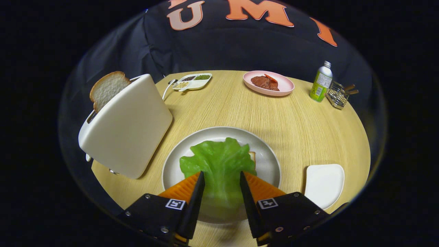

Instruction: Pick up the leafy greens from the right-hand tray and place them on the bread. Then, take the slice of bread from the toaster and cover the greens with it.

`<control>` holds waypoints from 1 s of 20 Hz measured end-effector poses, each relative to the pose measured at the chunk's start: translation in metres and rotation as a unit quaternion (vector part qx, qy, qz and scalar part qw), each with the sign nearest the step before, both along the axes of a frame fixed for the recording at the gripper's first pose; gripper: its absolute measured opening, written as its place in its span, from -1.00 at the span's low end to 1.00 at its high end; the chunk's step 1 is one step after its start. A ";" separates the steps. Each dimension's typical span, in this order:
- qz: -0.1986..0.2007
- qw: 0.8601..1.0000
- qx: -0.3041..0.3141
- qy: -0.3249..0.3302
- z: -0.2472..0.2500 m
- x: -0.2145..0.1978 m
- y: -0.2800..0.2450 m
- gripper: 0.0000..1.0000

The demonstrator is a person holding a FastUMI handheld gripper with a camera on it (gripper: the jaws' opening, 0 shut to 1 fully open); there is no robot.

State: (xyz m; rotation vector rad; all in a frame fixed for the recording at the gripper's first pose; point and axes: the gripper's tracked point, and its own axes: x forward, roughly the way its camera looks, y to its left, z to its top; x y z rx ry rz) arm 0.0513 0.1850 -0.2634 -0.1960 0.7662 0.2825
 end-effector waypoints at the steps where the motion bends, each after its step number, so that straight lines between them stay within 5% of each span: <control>1: -0.003 1.000 -0.002 -0.004 0.002 0.001 -0.002 0.29; 7: -0.030 0.999 0.008 -0.029 0.026 0.006 -0.011 0.96; 20: 0.013 0.994 0.008 -0.108 0.155 -0.004 0.082 0.97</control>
